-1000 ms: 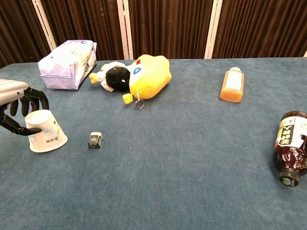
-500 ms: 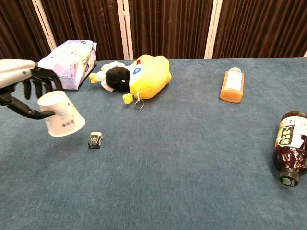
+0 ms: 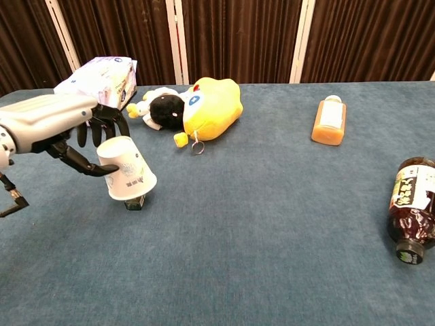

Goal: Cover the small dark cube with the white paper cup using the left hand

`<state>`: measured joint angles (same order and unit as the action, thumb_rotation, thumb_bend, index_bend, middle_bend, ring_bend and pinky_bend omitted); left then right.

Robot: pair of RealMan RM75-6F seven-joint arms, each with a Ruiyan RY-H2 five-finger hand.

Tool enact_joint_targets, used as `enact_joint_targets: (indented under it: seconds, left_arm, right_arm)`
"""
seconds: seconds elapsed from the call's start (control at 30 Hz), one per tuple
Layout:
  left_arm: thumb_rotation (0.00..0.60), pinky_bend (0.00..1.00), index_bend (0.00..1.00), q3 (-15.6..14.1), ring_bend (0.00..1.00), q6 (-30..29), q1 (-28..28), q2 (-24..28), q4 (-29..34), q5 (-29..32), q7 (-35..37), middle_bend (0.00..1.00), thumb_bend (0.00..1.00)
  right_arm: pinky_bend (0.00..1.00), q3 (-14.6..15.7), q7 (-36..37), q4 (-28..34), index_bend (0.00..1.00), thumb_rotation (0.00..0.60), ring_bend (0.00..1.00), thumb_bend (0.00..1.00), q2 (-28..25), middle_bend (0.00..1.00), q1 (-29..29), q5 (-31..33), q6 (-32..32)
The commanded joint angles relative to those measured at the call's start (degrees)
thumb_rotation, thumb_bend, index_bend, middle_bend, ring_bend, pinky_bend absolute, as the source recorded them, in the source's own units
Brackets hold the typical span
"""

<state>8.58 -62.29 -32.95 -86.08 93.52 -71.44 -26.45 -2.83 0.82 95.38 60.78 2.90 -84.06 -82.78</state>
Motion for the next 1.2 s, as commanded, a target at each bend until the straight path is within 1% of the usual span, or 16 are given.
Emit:
enact_joint_targets:
  seconds: [0.03, 0.13, 0.23, 0.33, 0.4, 0.5, 0.57, 0.7, 0.83, 0.93, 1.03, 1.13, 1.2]
  left_arm:
    - [0.6, 0.46, 0.33, -0.2, 0.4, 0.3, -0.6, -0.7, -0.3, 0.8, -1.2, 0.45, 0.27]
    - [0.6, 0.44, 0.31, -0.6, 0.38, 0.6, -0.8, -1.2, -0.9, 1.3, -1.9, 0.43, 0.27]
    - [0.6, 0.38, 0.28, -1.1, 0.32, 1.6, -1.0, -1.7, -1.4, 2.7, -2.2, 0.37, 0.25]
    - [0.6, 0.29, 0.23, -1.8, 0.22, 2.3, -1.2, -1.8, -1.8, 3.8, -3.3, 0.26, 0.2]
    - [0.6, 0.22, 0.18, -2.2, 0.14, 2.7, -1.2, -1.5, -1.5, 4.7, -4.1, 0.16, 0.16]
    - [0.6, 0.18, 0.11, -2.6, 0.08, 2.3, -1.0, -0.9, -0.5, 5.0, -4.3, 0.08, 0.14]
    - [0.6, 0.15, 0.08, -2.6, 0.04, 1.9, -0.8, -0.3, 0.4, 4.8, -3.8, 0.05, 0.14]
    - [0.6, 0.13, 0.06, -2.7, 0.03, 0.2, 0.0, 2.0, 2.6, 3.6, -2.5, 0.03, 0.14]
    - [0.6, 0.13, 0.05, -3.4, 0.03, -4.0, 2.2, 5.6, 5.3, 0.2, -0.6, 0.02, 0.13]
    - [0.6, 0.13, 0.05, -4.6, 0.03, -8.0, 4.7, 8.7, 6.6, -3.1, 1.3, 0.02, 0.12]
    - [0.6, 0.13, 0.05, -5.7, 0.03, -11.3, 7.4, 11.8, 8.1, -4.7, 3.5, 0.02, 0.11]
    - [0.6, 0.12, 0.04, -7.1, 0.02, -15.0, 10.4, 14.8, 8.2, -6.6, 5.0, 0.01, 0.1]
    - [0.6, 0.07, 0.01, -8.0, 0.0, -17.3, 12.1, 16.1, 7.8, -8.2, 5.6, 0.0, 0.1]
  right_arm:
    - [0.11, 0.0, 0.1, 0.0, 0.0, 0.6, 0.0, 0.24, 0.0, 0.0, 0.0, 0.0, 0.0]
    - [0.11, 0.0, 0.3, 0.0, 0.0, 0.6, 0.0, 0.24, 0.0, 0.0, 0.0, 0.1, 0.1]
    - [0.11, -0.1, 0.4, 0.1, 0.0, 0.6, 0.0, 0.24, -0.1, 0.0, 0.0, 0.1, 0.0]
    - [0.11, -0.2, 0.4, 0.1, 0.0, 0.6, 0.0, 0.24, -0.1, 0.0, 0.0, 0.2, -0.1]
    - [0.11, -0.2, 0.4, 0.1, 0.0, 0.6, 0.0, 0.24, -0.1, 0.0, 0.0, 0.3, 0.0]
    - [0.11, -0.2, 0.4, 0.2, 0.0, 0.6, 0.0, 0.24, -0.2, 0.0, -0.1, 0.4, -0.1]
    - [0.11, -0.1, 0.4, 0.2, 0.0, 0.6, 0.0, 0.24, -0.2, 0.0, -0.1, 0.4, -0.1]
    - [0.11, -0.1, 0.4, 0.2, 0.0, 0.6, 0.0, 0.24, -0.2, 0.0, -0.2, 0.3, -0.2]
    - [0.11, -0.1, 0.4, 0.2, 0.0, 0.6, 0.0, 0.24, -0.3, 0.0, -0.2, 0.5, -0.1]
    - [0.11, 0.0, 0.2, 0.1, 0.0, 0.6, 0.0, 0.24, -0.3, 0.0, -0.3, 0.4, -0.1]
    - [0.11, 0.0, -0.2, 0.1, 0.0, 0.6, 0.0, 0.24, -0.2, 0.0, -0.3, 0.4, -0.2]
    - [0.11, 0.0, -0.7, 0.0, 0.0, 0.6, 0.0, 0.24, -0.1, 0.0, -0.3, 0.3, -0.3]
    - [0.11, 0.0, -1.0, 0.0, 0.0, 0.6, 0.0, 0.24, 0.0, 0.0, -0.3, 0.3, -0.3]
